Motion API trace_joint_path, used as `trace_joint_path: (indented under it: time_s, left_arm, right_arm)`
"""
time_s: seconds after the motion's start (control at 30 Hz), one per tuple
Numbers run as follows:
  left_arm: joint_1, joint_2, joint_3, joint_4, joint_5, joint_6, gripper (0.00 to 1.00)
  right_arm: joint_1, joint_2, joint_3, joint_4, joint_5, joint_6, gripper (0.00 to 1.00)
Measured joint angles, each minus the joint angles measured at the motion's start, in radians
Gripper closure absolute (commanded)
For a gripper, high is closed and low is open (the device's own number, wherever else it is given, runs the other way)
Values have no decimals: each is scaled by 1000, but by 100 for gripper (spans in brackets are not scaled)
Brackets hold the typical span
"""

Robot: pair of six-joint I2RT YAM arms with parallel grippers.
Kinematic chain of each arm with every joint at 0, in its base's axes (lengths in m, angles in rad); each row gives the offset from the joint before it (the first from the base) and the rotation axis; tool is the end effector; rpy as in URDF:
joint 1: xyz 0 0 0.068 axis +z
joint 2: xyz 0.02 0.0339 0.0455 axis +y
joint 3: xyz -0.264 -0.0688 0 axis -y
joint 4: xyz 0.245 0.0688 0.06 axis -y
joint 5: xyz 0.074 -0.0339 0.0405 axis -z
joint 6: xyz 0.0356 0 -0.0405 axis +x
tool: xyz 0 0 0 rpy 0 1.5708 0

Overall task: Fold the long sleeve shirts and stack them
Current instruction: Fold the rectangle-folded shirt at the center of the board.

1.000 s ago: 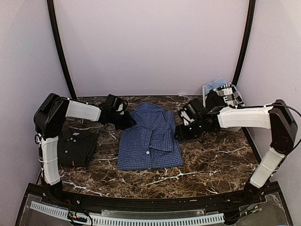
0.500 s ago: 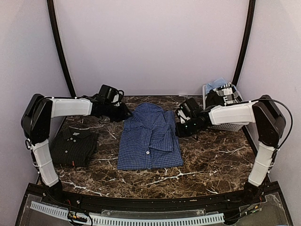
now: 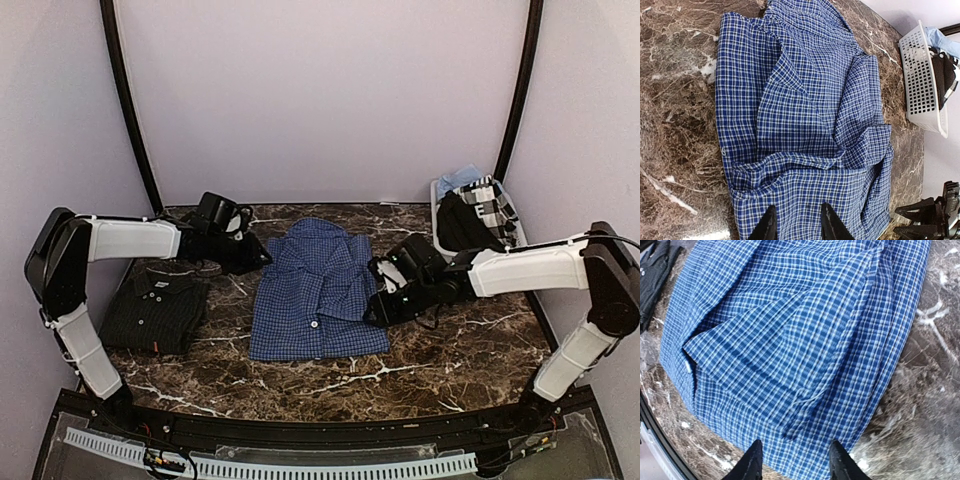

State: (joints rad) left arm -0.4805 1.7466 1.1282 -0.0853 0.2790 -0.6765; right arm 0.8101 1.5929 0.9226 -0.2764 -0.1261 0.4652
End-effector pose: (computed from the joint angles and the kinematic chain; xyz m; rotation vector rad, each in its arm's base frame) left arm 0.3352 -0.1858 0.2103 -0.0799 2.4141 -0.8935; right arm 0.2167 0.2341 0.1835 -0.5060 2.5918 0.6410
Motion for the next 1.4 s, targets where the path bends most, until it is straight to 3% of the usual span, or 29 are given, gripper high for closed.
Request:
trace_joint_path:
  time_s: [0.37,0.67,0.93,1.4]
  left_arm:
    - [0,-42,-40,0,20,-8,72]
    - [0,-81,-68,0,19,-8,72]
    - [0,-105,-88,0,20,-8,72]
    - [-16,-130,-103,1,54,-6,71]
  right_arm:
    - [23,15,-50,124,-45,106,50]
    - [19,98,-50,208,-84,187,68]
    - [3,102,4,226,-69,214,100]
    - [-40,292,251,223,-63,185,98]
